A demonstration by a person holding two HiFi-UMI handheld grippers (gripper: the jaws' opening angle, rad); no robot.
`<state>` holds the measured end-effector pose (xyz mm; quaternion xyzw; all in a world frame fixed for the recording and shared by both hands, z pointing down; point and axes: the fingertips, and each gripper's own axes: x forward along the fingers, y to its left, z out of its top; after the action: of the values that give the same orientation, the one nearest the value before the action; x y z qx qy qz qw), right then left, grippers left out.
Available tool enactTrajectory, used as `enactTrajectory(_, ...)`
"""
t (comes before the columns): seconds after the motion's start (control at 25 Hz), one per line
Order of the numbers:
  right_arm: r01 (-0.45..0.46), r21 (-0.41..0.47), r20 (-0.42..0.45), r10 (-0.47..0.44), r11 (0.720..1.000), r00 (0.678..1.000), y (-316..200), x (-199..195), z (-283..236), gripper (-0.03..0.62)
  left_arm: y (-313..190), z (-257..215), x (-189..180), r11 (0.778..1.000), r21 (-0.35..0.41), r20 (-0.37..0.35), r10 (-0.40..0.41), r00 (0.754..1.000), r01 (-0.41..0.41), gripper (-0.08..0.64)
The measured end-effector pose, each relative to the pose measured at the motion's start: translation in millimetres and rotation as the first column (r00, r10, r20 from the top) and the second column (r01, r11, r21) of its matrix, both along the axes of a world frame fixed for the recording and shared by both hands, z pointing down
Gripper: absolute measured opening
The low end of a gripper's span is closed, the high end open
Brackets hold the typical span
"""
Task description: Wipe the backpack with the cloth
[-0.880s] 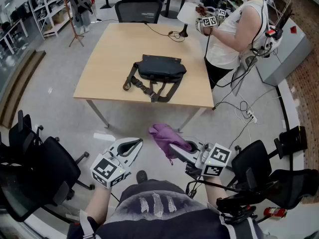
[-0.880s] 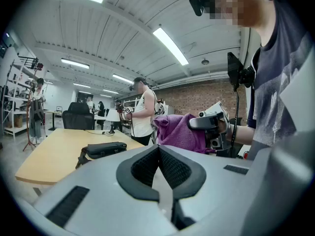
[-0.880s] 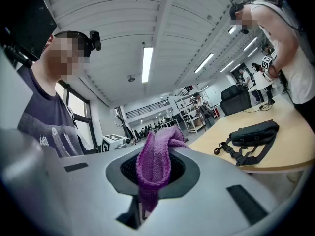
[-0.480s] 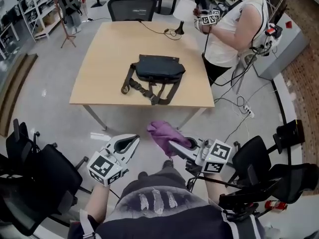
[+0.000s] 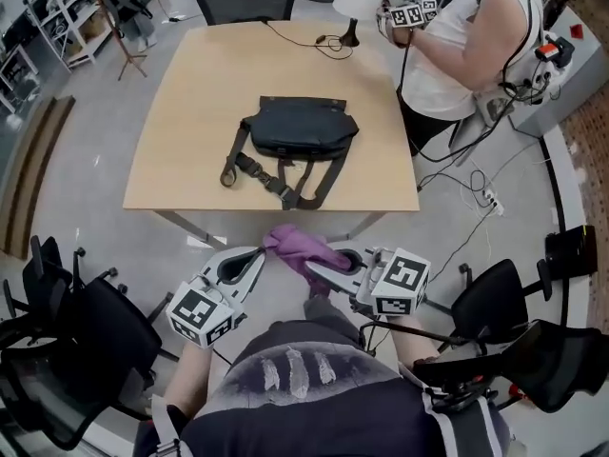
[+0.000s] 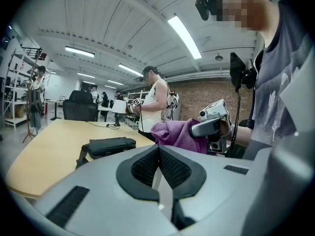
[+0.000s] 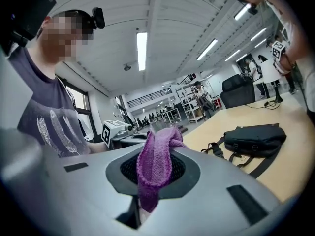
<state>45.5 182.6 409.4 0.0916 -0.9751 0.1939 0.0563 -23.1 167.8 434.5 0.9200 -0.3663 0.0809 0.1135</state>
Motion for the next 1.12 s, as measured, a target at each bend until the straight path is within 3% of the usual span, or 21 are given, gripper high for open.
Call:
enactTrajectory(0.28, -0.026, -0.012, -0.068, 0.025, 1.000, 0.997, -89, 68, 15, 0.032, -104, -14, 53, 0.999, -0.018, 0.042, -0.051, 0.998, 0.052, 0.006)
enactTrajectory(0.48, -0.081, -0.036, -0.092, 0.078, 0.996, 0.993, -141, 103, 35, 0.032, -139, -14, 83, 0.998, -0.030, 0.068, -0.053, 0.996, 0.056, 0.006)
enactTrajectory(0.6, -0.131, -0.010, -0.180, 0.127, 0.991, 0.975, -169, 116, 57, 0.032, -153, -8, 92, 0.998, -0.046, 0.090, -0.045, 0.995, 0.049, 0.006)
enactTrajectory(0.72, -0.193, 0.106, -0.290, 0.216, 0.975, 0.932, -208, 126, 72, 0.032, -178, 1, 92, 0.998, -0.037, 0.125, -0.044, 0.991, 0.048, 0.006)
enactTrajectory(0.8, -0.248, 0.157, -0.311, 0.287, 0.956, 0.906, -240, 132, 74, 0.032, -197, 3, 87, 0.998, -0.027, 0.127, -0.056, 0.990, 0.060, 0.006)
enactTrajectory(0.96, -0.376, 0.230, -0.320, 0.434, 0.898, 0.842, -307, 142, 68, 0.032, -225, -1, 75, 0.998, -0.008, 0.104, -0.058, 0.993, 0.059, 0.006)
enactTrajectory(1.12, -0.467, 0.300, -0.374, 0.553, 0.831, 0.744, -368, 152, 86, 0.033, -238, 14, 52, 0.998, -0.041, 0.081, -0.039, 0.996, 0.042, 0.006)
